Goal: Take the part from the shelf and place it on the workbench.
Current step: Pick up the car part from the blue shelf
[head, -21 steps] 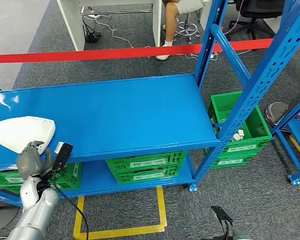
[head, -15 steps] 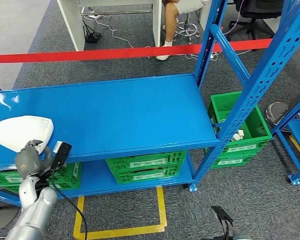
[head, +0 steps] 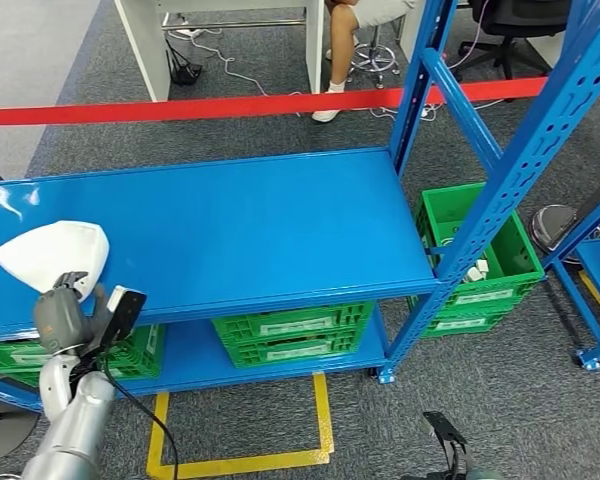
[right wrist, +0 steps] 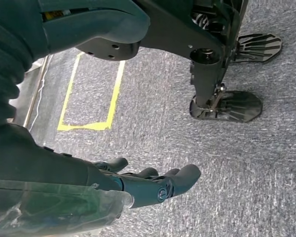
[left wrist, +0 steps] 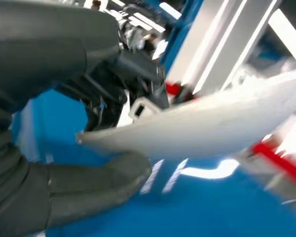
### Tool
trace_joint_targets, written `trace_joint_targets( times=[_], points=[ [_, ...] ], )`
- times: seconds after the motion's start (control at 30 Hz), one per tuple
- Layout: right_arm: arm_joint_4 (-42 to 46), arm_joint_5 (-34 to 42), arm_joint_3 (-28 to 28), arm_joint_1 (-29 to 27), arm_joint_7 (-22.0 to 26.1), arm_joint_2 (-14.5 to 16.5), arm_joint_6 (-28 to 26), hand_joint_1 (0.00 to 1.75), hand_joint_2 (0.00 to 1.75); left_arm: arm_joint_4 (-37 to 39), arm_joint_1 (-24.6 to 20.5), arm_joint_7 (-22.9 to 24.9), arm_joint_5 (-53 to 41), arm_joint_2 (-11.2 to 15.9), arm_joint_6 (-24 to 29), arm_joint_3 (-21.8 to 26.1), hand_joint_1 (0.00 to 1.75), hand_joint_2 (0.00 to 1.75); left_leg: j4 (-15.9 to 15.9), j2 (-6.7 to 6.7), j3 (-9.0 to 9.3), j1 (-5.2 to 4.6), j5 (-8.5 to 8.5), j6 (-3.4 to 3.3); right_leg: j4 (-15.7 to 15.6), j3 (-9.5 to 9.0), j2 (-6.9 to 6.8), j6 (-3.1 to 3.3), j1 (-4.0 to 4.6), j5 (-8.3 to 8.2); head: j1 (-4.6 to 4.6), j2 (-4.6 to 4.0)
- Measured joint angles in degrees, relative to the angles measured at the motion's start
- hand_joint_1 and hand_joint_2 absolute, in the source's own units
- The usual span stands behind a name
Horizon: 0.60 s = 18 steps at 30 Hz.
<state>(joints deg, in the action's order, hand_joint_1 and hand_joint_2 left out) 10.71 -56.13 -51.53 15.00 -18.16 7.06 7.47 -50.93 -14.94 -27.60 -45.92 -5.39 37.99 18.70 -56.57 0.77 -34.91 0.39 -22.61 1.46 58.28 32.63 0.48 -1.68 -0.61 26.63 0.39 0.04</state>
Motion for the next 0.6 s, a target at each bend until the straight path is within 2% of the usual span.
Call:
trace_joint_targets(
  times=[0.17, 0.3, 0.43, 0.6],
  points=[
    [0.0, 0.2, 0.1, -0.6, 0.8, 0.0, -0.4, 0.00, 1.75, -9.5, 1.1, -10.4, 5.1, -5.8, 0.0, 3.5, 1.75, 1.75, 0.0, -0.01, -0.02, -0.01, -0.01, -0.01, 0.0, 0.03, 0.03, -0.02, -0.02, -0.02, -0.01, 0.00],
    [0.0, 0.4, 0.4, -1.0, 1.0, 0.1, -0.4, 0.00, 1.75, -19.6, 3.1, -12.4, 8.5, -9.1, 0.0, 2.0, 1.75, 1.75, 0.0, -0.01, -0.02, -0.01, -0.02, -0.02, 0.0, 0.05, 0.03, -0.02, -0.01, -0.01, -0.01, 0.00],
    [0.0, 0.7, 0.6, -1.1, 1.0, 0.1, -0.4, 0.00, 1.75, -27.4, 4.2, -12.5, 12.4, -9.8, 0.0, -1.9, 1.75, 1.75, 0.0, -0.01, -0.03, 0.01, -0.02, -0.02, 0.0, 0.06, 0.03, -0.02, 0.01, -0.01, -0.01, 0.00],
    [0.0, 0.9, 0.9, -1.0, 0.8, 0.1, -0.4, 0.00, 1.75, -32.0, 4.6, -12.3, 17.1, -9.3, 0.0, -6.5, 1.75, 1.75, 0.0, 0.00, -0.03, 0.01, -0.02, -0.02, 0.0, 0.02, 0.02, -0.02, 0.03, -0.01, 0.00, 0.00]
  ],
)
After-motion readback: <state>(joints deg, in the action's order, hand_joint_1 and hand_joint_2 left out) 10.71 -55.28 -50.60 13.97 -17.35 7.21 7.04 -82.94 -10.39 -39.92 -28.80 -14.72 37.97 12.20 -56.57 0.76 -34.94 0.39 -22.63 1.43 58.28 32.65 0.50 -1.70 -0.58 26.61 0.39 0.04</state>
